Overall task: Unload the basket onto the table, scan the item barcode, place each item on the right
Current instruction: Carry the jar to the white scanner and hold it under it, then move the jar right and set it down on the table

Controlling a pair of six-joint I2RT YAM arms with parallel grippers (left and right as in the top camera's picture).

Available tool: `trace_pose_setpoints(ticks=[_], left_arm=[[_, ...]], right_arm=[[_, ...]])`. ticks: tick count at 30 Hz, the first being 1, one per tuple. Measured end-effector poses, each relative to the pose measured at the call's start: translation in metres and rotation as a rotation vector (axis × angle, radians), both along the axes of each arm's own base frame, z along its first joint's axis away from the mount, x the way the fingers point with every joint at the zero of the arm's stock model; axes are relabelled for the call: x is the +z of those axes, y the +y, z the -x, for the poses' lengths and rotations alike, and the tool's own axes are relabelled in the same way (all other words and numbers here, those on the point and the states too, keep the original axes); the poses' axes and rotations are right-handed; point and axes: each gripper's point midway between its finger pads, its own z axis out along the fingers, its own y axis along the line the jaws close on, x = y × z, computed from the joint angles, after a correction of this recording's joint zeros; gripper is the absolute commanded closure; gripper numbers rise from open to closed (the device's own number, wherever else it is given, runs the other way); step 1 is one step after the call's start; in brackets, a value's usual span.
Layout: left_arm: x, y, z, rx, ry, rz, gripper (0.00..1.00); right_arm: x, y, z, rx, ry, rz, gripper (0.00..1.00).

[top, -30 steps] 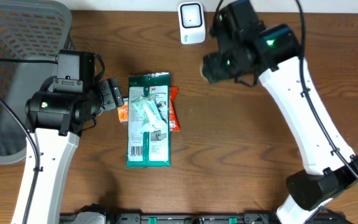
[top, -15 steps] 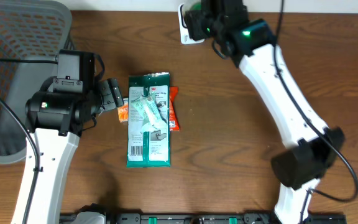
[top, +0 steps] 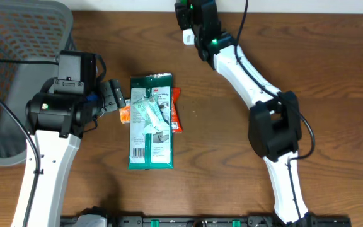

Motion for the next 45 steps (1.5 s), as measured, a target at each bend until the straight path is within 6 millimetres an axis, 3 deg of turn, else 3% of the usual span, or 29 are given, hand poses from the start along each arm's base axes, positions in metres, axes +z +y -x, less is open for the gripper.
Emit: trace_pose_setpoints(ticks=[7, 16, 23, 26, 28, 30, 35, 37, 39, 41, 43, 45], left_arm=[[0.0, 0.0, 0.0, 0.0, 0.0, 0.0, 0.15], [0.0, 0.0, 0.0, 0.0, 0.0, 0.0, 0.15], [0.0, 0.0, 0.0, 0.0, 0.0, 0.0, 0.15], [0.0, 0.0, 0.0, 0.0, 0.0, -0.001, 0.15], [0.0, 0.0, 0.0, 0.0, 0.0, 0.0, 0.15], [0.0, 0.0, 0.0, 0.0, -0.001, 0.0, 0.15], [0.0, 0.0, 0.0, 0.0, 0.0, 0.0, 0.15], [0.0, 0.0, 0.0, 0.0, 0.0, 0.0, 0.15], [0.0, 0.0, 0.0, 0.0, 0.001, 0.0, 0.15], [0.0, 0.0, 0.0, 0.0, 0.0, 0.0, 0.15], [0.0, 0.0, 0.0, 0.0, 0.0, 0.0, 0.14], [0.0, 0.0, 0.0, 0.0, 0.0, 0.0, 0.15]], right_arm=[[-0.018, -0.008, -0.017, -0.022, -0.044, -0.014, 0.99], [-0.023, -0.029, -0.03, -0.036, -0.063, -0.029, 0.99], [-0.033, -0.022, -0.03, 0.003, -0.056, -0.037, 0.99], [-0.038, -0.024, -0.021, 0.009, 0.025, -0.006, 0.99], [-0.034, -0.029, -0.009, 0.01, 0.094, 0.021, 0.99], [-0.018, -0.039, 0.017, 0.011, 0.194, 0.062, 0.99], [0.085, -0.071, 0.086, 0.007, 0.242, 0.08, 0.99], [0.137, -0.099, 0.133, -0.005, 0.258, 0.08, 0.99], [0.154, -0.12, 0.159, -0.026, 0.288, 0.088, 0.99], [0.154, -0.137, 0.175, -0.048, 0.338, 0.103, 0.99], [0.122, -0.177, 0.204, -0.111, 0.534, 0.148, 0.99], [0.096, -0.2, 0.213, -0.158, 0.651, 0.168, 0.99]])
